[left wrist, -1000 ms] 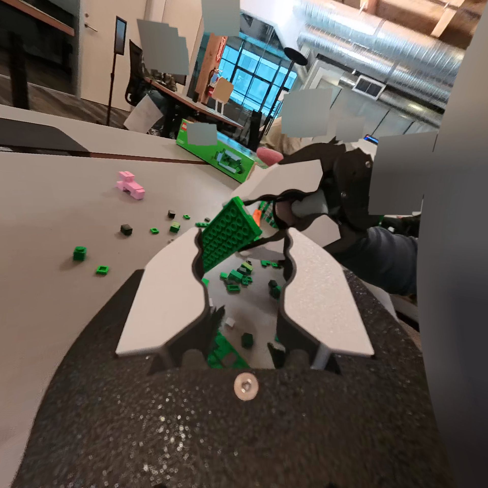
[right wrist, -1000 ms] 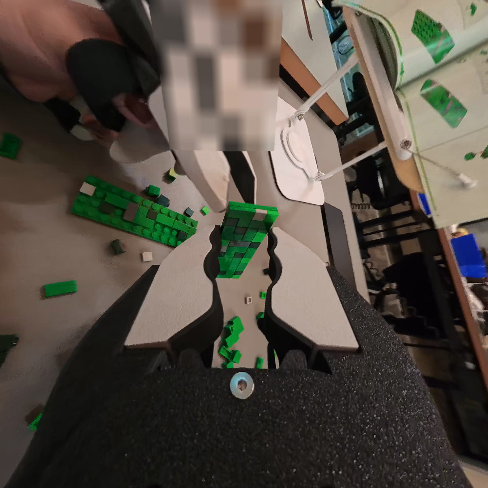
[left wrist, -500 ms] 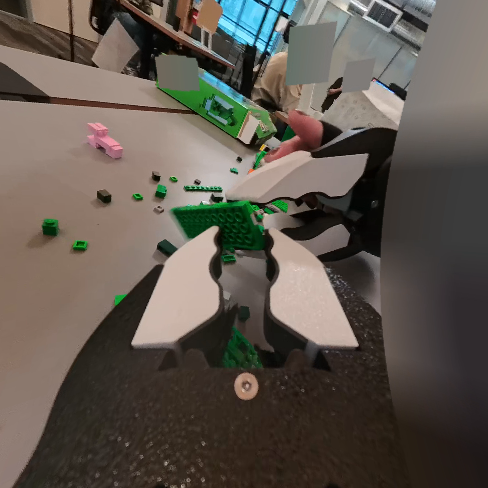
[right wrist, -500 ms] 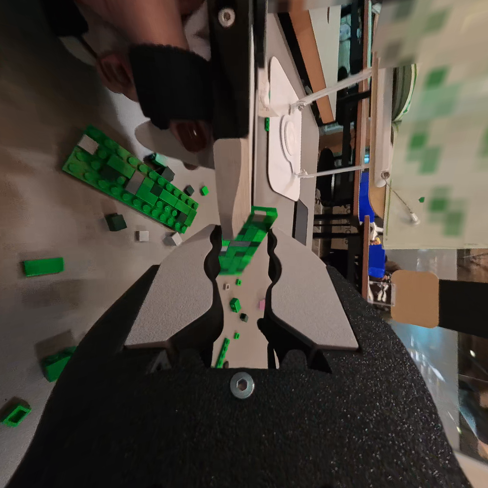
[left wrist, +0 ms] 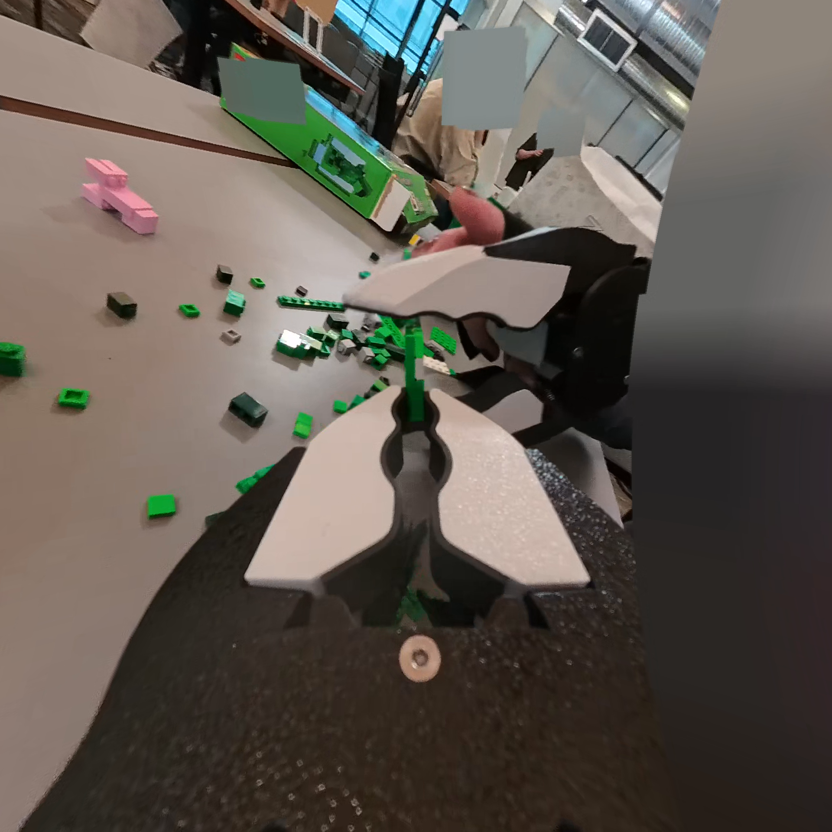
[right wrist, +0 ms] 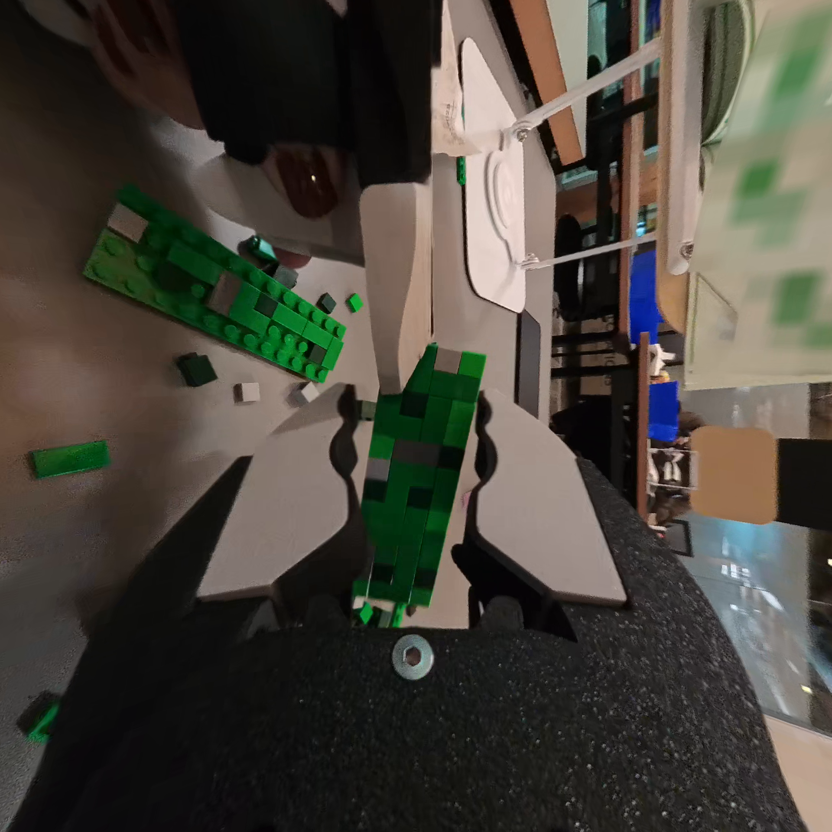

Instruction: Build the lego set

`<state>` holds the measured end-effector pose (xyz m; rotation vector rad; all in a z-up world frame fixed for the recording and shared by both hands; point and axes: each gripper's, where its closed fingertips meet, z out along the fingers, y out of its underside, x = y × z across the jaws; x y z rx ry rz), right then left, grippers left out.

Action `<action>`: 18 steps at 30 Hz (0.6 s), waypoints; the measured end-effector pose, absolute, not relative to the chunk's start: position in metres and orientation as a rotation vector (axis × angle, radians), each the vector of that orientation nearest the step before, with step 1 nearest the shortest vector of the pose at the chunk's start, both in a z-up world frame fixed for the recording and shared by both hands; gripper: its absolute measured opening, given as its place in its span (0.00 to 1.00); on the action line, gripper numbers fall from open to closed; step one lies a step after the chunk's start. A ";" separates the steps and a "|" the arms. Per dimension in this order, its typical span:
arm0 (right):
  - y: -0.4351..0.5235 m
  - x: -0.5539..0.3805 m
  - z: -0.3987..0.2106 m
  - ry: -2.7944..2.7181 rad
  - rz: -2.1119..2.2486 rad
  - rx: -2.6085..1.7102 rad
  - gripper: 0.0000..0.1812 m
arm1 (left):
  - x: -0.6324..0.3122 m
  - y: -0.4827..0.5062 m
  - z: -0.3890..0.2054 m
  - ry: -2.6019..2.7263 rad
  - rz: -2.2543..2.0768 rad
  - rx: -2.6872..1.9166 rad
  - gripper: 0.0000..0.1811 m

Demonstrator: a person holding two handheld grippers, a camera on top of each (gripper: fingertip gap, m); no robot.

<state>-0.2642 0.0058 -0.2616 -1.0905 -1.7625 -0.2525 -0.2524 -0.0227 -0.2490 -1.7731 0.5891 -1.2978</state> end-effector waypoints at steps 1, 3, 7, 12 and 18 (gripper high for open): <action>0.005 -0.265 -0.260 -1.757 -0.266 -1.074 0.23 | -0.250 -0.025 -0.248 0.603 -1.326 -1.762 0.03; 0.005 -0.265 -0.261 -1.757 -0.256 -1.094 0.22 | -0.248 -0.027 -0.248 0.602 -1.355 -1.754 0.03; -0.002 -0.267 -0.266 -1.798 -0.167 -1.120 0.20 | -0.244 -0.028 -0.241 0.614 -1.365 -1.701 0.12; -0.014 -0.270 -0.275 -1.833 -0.112 -1.103 0.20 | -0.240 -0.032 -0.254 0.660 -1.358 -1.791 0.04; -0.005 -0.269 -0.284 -1.766 -0.109 -1.233 0.27 | -0.238 -0.029 -0.263 0.648 -1.293 -1.855 0.03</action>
